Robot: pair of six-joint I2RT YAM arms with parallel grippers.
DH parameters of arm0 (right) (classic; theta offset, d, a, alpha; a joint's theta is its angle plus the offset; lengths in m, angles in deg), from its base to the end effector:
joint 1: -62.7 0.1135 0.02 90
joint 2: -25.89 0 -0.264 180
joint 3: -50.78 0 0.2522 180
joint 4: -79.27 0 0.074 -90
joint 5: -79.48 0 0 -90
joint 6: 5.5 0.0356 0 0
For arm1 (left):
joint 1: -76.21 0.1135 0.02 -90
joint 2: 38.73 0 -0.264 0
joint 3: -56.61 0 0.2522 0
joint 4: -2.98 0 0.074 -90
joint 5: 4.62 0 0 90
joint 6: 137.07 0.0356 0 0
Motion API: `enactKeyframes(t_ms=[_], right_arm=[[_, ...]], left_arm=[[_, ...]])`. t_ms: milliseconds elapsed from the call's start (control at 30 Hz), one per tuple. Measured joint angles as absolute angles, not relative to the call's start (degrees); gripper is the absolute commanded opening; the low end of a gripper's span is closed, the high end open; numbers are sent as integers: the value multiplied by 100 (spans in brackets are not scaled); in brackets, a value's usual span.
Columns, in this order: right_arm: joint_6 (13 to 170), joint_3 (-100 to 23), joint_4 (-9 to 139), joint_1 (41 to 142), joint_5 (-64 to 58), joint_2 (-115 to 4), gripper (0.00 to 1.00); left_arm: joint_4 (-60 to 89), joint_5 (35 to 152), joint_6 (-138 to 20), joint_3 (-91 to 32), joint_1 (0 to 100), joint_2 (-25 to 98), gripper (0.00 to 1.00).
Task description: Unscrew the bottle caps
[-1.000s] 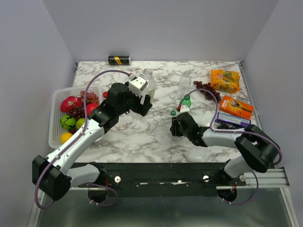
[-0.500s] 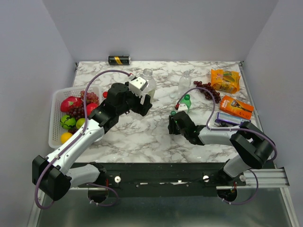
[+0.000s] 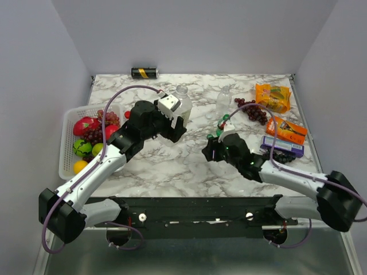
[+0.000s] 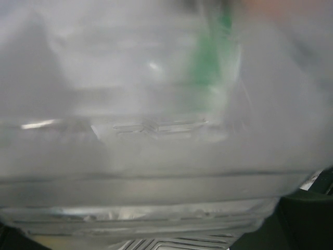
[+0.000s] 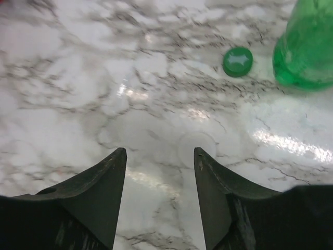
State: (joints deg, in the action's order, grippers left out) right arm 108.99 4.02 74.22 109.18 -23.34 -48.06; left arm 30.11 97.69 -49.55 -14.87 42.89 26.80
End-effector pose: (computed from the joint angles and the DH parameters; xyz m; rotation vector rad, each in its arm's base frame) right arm 0.1870 0.1855 0.1940 -0.2798 2.1398 0.4926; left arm 0.2155 -0.1508 0.3406 0.6665 1.8673 -0.6192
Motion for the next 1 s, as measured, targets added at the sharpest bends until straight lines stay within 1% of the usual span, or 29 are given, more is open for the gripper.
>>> enactKeyframes(t_ms=[100, 200, 267, 400, 467, 633, 1000], right_arm=[[10886, 190, 6867, 10925, -2126, -3803, 70], [10820, -463, 6110, 10872, -1980, -3272, 73], [10794, -931, 5710, 10641, -1700, -3007, 74], [10785, -1632, 5291, 9828, -872, -2489, 75], [10783, -1875, 5186, 9670, -539, -2376, 75], [10785, -2310, 5035, 9644, 156, -2291, 75], [10905, -2432, 4952, 9644, 932, -2529, 74]], left_arm=[[3009, 9984, -4881, -1487, 4221, 2674, 16], [3013, 10134, -4809, -1487, 4066, 2676, 16], [3013, 10211, -4724, -1489, 3928, 2693, 16], [3022, 10303, -4542, -1489, 3592, 2811, 15], [3037, 10360, -4450, -1489, 3419, 2888, 16], [3123, 10609, -4249, -1489, 3091, 2986, 16], [3254, 10956, -3987, -1489, 2726, 3076, 16]])
